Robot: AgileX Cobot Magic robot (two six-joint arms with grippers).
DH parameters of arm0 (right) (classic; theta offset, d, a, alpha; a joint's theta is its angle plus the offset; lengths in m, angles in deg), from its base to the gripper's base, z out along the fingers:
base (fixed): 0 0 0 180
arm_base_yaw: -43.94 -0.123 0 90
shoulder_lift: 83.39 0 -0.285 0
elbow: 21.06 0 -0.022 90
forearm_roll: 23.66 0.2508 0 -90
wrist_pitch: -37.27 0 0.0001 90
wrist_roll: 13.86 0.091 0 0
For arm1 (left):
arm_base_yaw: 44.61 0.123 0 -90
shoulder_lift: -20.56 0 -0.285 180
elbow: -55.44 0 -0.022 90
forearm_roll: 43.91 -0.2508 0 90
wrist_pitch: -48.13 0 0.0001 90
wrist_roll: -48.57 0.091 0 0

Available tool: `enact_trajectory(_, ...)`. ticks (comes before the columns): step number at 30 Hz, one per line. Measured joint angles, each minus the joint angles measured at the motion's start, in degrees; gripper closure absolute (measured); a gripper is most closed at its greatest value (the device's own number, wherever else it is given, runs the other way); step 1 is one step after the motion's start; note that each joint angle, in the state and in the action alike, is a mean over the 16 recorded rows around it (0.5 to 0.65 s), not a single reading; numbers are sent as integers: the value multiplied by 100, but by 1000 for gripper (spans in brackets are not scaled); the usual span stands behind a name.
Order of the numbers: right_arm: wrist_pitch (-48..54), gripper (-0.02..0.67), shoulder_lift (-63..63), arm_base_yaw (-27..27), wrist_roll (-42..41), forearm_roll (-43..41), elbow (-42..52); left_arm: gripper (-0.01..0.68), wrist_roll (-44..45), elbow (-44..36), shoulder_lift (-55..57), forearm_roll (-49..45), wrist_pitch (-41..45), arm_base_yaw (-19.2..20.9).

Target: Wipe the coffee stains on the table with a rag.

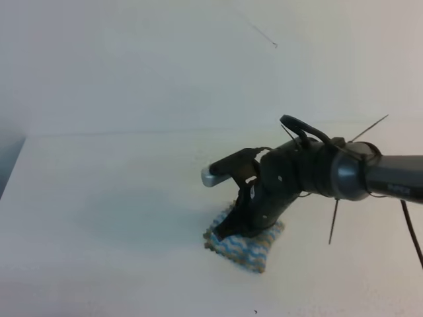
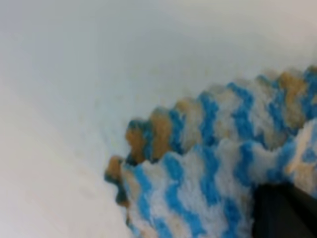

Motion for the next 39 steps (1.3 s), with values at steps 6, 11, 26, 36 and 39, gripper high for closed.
enact_trajectory(6, 475, 645, 451, -22, -284, 133, -848, 674, 0, 0, 0, 0, -12, 0)
enact_trajectory(11, 783, 645, 557, -125, -595, 198, -1057, 674, -1, -16, -10, 0, -30, 0)
enact_trajectory(26, 344, 645, -707, -537, -1159, 324, 1191, 674, -1, -32, -20, 0, -77, 0)
enact_trajectory(36, -476, 646, -1839, 510, -786, 201, 3134, 674, -1, -32, -20, 0, -77, 0)
enact_trajectory(39, -518, 646, -2006, 1053, -621, 50, 3368, 674, -2, -32, -20, 0, -83, 0)
